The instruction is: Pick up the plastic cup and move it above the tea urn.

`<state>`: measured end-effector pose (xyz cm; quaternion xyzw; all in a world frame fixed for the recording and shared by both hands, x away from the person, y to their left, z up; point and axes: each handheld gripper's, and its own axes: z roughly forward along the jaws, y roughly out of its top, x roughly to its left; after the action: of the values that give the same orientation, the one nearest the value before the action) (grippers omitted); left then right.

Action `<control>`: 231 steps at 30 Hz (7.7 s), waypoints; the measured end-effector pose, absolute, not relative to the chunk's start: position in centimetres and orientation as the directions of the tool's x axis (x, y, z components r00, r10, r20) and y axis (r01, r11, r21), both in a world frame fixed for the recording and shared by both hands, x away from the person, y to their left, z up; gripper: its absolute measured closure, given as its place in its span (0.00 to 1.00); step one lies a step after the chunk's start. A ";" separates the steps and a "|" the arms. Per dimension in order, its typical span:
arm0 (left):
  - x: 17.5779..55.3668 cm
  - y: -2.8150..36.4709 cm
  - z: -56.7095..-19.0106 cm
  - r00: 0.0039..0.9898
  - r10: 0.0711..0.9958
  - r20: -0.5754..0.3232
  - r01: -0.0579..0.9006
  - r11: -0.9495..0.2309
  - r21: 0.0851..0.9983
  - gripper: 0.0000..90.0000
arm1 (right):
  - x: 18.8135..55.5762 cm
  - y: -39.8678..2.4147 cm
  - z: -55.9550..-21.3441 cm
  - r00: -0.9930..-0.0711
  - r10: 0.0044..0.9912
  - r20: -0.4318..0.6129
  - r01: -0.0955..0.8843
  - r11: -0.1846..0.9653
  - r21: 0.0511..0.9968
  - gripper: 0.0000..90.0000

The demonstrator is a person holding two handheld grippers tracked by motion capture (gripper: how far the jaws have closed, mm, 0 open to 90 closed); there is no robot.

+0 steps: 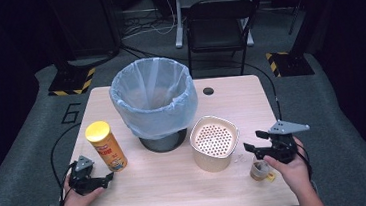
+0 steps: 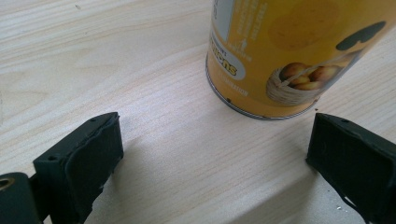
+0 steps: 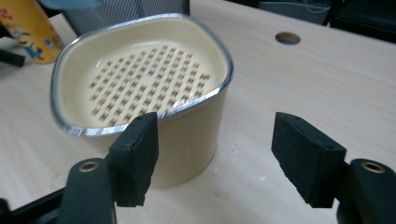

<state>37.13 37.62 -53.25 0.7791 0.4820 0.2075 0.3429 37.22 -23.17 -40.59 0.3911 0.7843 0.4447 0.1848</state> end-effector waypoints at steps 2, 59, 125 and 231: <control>37.1 37.6 -53.3 0.449 0.893 -0.007 0.609 -0.300 0.734 0.04 | 37.8 -22.9 -40.4 -0.624 0.779 0.057 0.450 0.299 0.841 0.35; 37.1 37.6 -53.2 0.450 0.893 -0.007 0.609 -0.301 0.734 0.04 | 35.0 -23.1 -40.2 -0.644 0.758 0.102 0.456 0.273 0.847 0.32; 37.1 37.6 -53.3 0.446 0.895 -0.008 0.610 -0.297 0.735 0.04 | 34.9 -21.5 -45.9 -0.483 0.875 0.024 0.546 0.280 0.790 0.16; 37.1 37.6 -53.3 0.446 0.895 -0.008 0.610 -0.298 0.734 0.04 | 34.2 -22.2 -36.0 -0.655 0.715 -0.242 0.244 0.504 0.828 0.42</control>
<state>37.10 37.61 -53.25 0.7782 0.4834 0.2080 0.3427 34.21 -22.17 -36.01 0.2939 0.8162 0.4019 0.2931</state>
